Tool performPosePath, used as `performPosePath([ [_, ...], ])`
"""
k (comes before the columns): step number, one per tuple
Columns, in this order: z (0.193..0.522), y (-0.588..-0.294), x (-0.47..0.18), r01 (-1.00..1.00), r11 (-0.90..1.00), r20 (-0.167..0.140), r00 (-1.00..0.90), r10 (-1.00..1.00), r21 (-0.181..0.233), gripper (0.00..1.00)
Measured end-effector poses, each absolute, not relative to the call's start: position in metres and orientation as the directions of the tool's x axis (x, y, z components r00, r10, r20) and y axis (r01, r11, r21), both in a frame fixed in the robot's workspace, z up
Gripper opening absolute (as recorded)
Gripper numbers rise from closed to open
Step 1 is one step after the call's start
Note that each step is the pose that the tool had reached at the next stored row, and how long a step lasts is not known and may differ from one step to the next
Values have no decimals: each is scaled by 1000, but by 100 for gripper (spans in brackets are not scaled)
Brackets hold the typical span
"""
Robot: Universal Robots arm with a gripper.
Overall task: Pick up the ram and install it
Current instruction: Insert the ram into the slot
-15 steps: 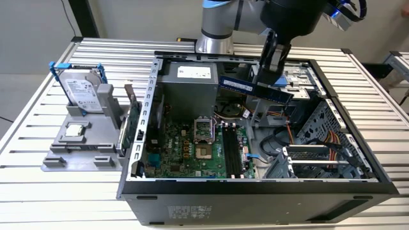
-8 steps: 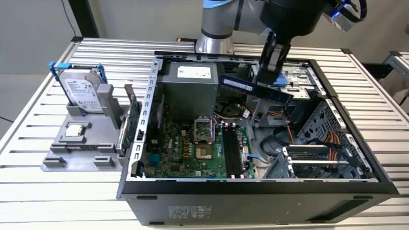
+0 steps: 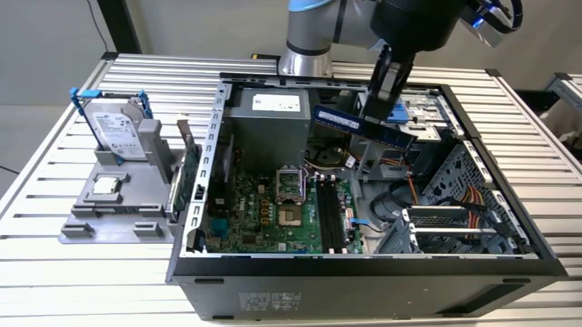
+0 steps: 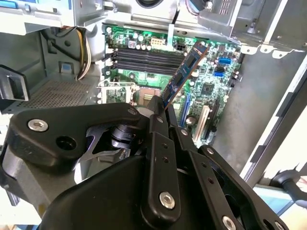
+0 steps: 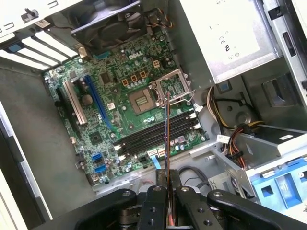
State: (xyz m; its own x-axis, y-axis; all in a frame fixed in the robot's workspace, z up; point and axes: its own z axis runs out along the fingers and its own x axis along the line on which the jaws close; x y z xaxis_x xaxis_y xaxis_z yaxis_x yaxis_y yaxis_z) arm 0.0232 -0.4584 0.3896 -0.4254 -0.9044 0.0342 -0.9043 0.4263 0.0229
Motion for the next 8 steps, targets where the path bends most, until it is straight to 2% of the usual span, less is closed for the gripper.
performPosePath([
  [8, 390, -458, 23, -885, 465, 35, -464, -885, 23, 0],
])
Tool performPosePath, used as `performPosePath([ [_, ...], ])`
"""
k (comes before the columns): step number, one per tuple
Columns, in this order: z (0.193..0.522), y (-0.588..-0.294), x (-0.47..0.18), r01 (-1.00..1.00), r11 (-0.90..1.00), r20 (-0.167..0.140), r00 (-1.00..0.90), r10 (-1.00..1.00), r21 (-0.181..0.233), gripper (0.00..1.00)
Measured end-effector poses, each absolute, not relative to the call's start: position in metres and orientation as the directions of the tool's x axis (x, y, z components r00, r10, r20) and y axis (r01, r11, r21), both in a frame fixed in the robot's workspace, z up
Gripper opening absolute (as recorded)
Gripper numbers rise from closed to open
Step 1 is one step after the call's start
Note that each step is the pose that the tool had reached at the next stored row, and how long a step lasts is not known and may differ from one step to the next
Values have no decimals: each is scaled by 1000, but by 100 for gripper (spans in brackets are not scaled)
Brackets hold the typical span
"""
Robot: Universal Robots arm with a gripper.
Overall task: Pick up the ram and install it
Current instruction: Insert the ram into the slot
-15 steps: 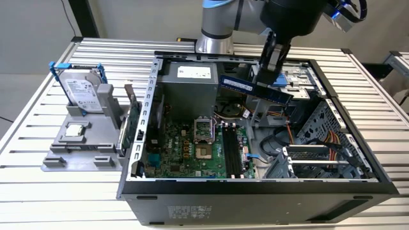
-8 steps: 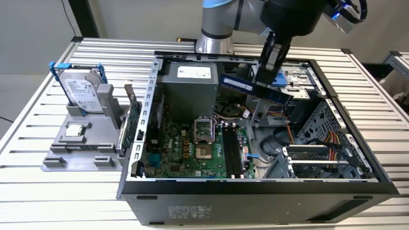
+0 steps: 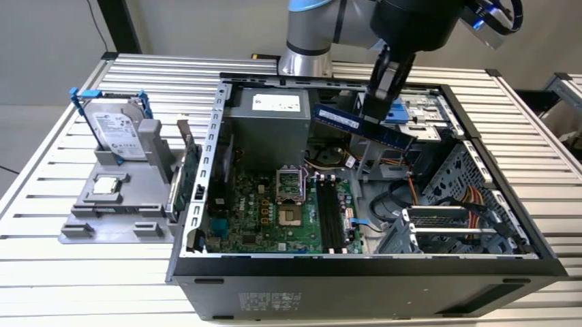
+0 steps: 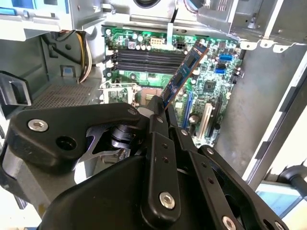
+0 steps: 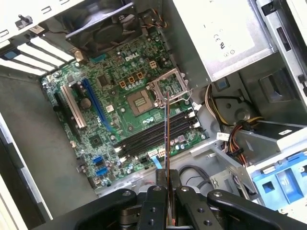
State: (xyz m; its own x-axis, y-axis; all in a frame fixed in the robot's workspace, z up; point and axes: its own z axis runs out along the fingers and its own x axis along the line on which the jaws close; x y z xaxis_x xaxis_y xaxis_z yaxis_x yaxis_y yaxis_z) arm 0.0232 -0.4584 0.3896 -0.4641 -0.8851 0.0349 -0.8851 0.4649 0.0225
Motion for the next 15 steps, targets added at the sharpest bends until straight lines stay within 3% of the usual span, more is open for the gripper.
performPosePath([
  [15, 390, -458, 23, -842, 540, 35, -539, -842, 22, 0],
])
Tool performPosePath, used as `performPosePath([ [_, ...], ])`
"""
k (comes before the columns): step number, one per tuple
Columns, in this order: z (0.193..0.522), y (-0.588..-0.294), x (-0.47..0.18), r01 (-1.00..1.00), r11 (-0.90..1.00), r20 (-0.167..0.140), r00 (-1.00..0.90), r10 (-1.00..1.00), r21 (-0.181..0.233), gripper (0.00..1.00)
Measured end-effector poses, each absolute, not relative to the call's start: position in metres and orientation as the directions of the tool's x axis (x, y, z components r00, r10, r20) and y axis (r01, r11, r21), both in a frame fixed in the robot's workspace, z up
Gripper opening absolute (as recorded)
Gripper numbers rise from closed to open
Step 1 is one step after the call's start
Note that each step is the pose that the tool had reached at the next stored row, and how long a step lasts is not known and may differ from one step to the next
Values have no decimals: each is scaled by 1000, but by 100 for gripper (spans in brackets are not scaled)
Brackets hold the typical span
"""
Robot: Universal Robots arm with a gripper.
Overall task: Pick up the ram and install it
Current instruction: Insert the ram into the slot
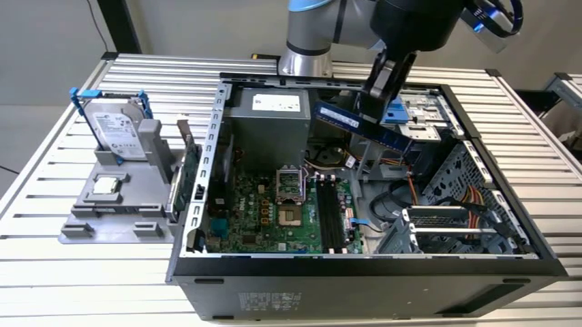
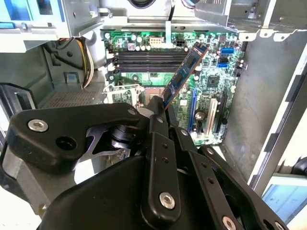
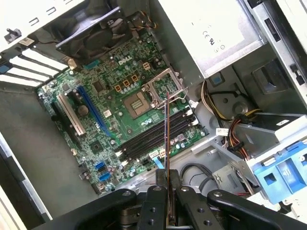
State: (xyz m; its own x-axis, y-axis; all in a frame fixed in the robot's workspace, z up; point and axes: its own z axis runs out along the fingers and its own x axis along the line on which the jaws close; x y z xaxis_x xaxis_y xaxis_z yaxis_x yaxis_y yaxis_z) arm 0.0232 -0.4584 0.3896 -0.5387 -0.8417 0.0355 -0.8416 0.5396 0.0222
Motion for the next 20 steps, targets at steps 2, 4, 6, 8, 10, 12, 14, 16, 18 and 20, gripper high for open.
performPosePath([
  [2, 390, -458, 23, -835, 550, 35, -549, -835, 22, 0],
  [4, 390, -458, 23, -828, 560, 35, -560, -828, 22, 0],
  [6, 390, -458, 23, -821, 571, 35, -570, -821, 22, 0],
  [8, 390, -458, 23, -813, 581, 35, -580, -814, 22, 0],
  [10, 390, -458, 23, -806, 592, 36, -591, -806, 22, 0],
  [12, 390, -458, 23, -798, 602, 36, -601, -798, 22, 0],
  [14, 390, -458, 23, -790, 613, 36, -612, -790, 22, 0],
  [16, 390, -458, 23, -782, 623, 35, -622, -782, 22, 0],
  [18, 390, -458, 23, -774, 633, 36, -632, -774, 22, 0],
  [20, 390, -458, 23, -765, 643, 36, -642, -766, 22, 0],
])
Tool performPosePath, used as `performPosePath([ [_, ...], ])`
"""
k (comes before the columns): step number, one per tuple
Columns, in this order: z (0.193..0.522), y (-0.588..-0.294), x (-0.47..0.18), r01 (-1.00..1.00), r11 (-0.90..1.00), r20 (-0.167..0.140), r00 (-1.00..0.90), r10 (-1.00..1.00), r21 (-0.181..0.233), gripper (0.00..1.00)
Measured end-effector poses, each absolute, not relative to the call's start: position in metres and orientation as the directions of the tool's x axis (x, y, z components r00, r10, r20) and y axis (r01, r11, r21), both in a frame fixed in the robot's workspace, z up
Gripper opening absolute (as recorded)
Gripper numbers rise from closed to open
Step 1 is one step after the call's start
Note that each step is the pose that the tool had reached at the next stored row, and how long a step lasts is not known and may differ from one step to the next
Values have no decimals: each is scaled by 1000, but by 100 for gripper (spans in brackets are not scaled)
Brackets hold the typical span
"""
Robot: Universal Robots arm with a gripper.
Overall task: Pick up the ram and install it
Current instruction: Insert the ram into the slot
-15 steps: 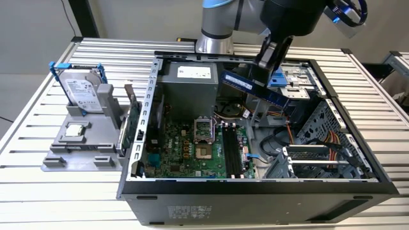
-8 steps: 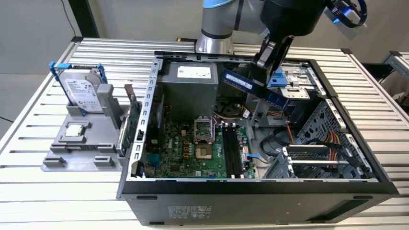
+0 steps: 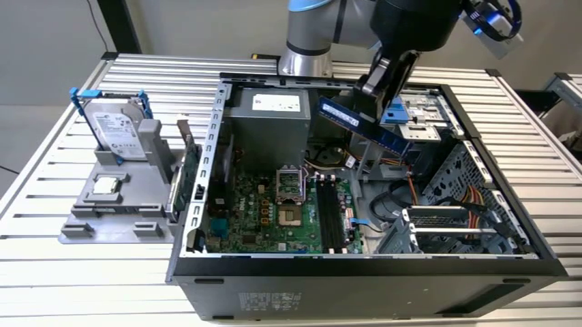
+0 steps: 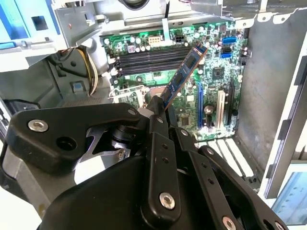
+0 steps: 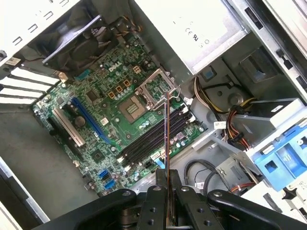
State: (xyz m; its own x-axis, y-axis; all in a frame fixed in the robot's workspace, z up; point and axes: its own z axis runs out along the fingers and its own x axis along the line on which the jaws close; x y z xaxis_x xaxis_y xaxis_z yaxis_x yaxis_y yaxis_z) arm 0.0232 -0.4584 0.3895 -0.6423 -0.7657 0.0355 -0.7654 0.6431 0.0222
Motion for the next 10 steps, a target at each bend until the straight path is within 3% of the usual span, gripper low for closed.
performPosePath([
  [10, 390, -458, 23, -720, 694, 36, -693, -720, 22, 0],
])
